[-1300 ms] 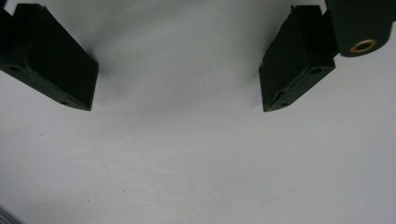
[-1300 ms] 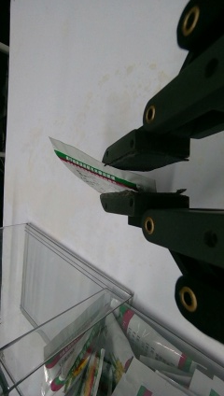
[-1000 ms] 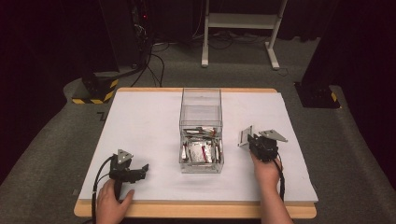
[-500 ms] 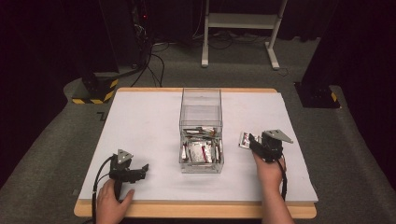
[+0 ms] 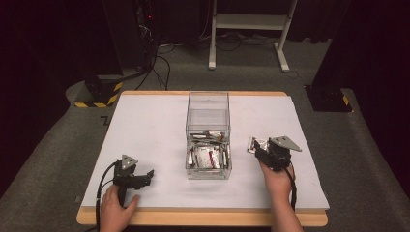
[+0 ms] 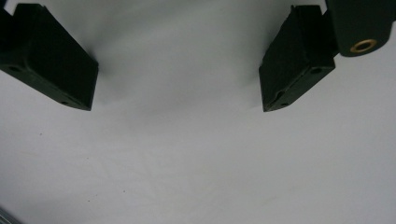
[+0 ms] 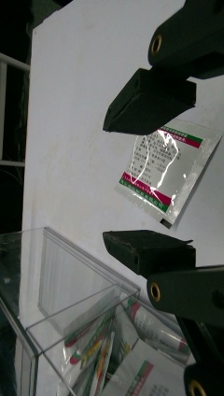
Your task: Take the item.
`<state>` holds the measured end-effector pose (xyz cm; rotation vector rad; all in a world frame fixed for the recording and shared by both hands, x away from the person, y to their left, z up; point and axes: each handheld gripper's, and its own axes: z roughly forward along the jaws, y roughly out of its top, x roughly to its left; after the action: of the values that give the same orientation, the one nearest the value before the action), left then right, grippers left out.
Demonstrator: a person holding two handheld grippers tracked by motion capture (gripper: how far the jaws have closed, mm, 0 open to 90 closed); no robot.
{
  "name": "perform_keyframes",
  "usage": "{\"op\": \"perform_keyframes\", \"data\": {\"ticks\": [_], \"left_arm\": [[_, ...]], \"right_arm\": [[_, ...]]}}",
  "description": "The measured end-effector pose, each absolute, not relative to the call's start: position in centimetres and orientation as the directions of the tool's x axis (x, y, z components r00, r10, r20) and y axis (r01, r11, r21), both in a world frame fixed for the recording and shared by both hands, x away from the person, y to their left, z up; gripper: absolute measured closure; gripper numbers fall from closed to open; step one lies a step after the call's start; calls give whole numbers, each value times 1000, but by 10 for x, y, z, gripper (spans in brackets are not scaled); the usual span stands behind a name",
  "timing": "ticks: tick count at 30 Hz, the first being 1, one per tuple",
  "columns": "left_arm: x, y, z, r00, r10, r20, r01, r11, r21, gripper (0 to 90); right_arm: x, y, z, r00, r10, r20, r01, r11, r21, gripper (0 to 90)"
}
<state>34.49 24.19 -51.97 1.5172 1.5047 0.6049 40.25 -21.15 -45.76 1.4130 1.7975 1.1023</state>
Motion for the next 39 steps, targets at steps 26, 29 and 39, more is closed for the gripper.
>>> {"op": "perform_keyframes", "data": {"ticks": [26,29,39], "left_arm": [[345,242,-520,144,960,-240,527,131,840,118],[345,242,-520,145,960,-239,527,130,840,118],[345,242,-520,145,960,-239,526,130,841,118]], "right_arm": [[356,-184,-463,-377,925,55,492,150,858,391],[352,-176,-470,-395,917,47,508,176,843,379],[355,-160,-501,-438,899,29,616,276,738,316]]}}
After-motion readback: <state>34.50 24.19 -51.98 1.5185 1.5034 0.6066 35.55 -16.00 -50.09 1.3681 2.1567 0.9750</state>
